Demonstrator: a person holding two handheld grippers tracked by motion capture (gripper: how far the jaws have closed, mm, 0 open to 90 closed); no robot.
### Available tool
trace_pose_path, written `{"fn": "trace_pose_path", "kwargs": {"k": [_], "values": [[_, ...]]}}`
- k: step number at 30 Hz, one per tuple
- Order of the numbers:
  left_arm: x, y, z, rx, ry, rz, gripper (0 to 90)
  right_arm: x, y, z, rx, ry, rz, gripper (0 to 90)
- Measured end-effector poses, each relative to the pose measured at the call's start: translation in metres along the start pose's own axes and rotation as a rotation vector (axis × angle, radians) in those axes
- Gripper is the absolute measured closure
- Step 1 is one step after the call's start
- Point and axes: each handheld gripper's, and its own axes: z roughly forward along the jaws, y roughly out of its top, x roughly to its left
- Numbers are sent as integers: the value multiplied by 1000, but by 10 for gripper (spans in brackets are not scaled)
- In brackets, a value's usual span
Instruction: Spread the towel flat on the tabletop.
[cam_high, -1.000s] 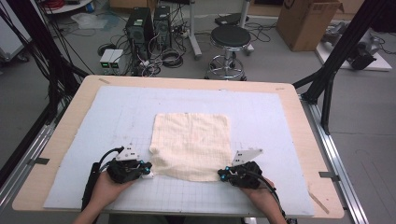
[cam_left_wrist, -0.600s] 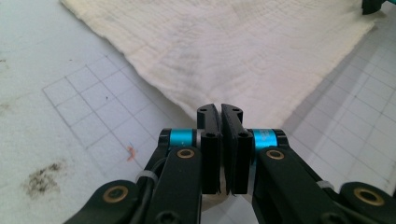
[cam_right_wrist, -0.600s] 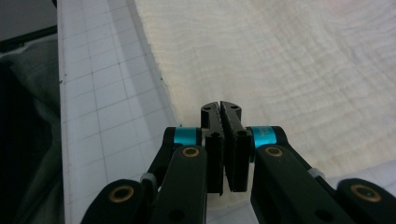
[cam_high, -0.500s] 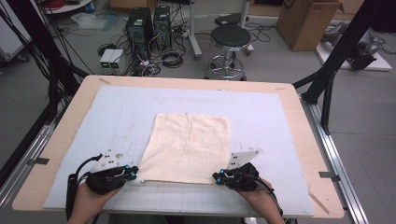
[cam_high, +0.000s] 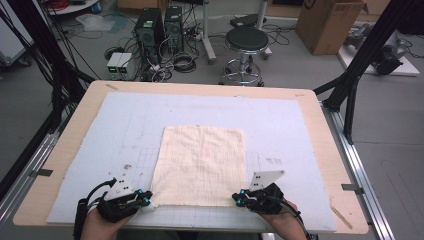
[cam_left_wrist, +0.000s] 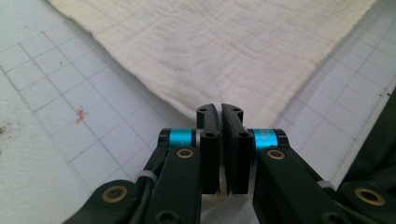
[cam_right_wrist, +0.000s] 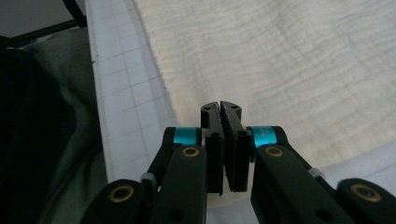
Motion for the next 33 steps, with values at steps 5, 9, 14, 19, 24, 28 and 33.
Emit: {"fn": "trace_pose_path", "kwargs": {"k": [5, 9, 14, 19, 24, 28, 33], "values": [[-1, -3, -3, -16, -12, 5, 761, 2, -4, -3, -30, 22, 18, 767], [5, -2, -7, -77, -22, -22, 628, 1, -4, -7, -74, 22, 21, 679], [12, 3, -6, -133, -30, -43, 576, -5, -1, -11, -106, -4, 48, 590], [20, 10, -3, -173, -33, -53, 522, -14, 2, -14, -133, -36, 87, 503], [25, 19, 4, -202, -37, -57, 502, -24, 5, -14, -180, -74, 129, 388], [33, 28, 8, -223, -29, -56, 473, -32, 7, -14, -191, -97, 152, 337], [43, 36, 11, -257, -14, -71, 458, -39, 9, -13, -186, -128, 161, 299]]}}
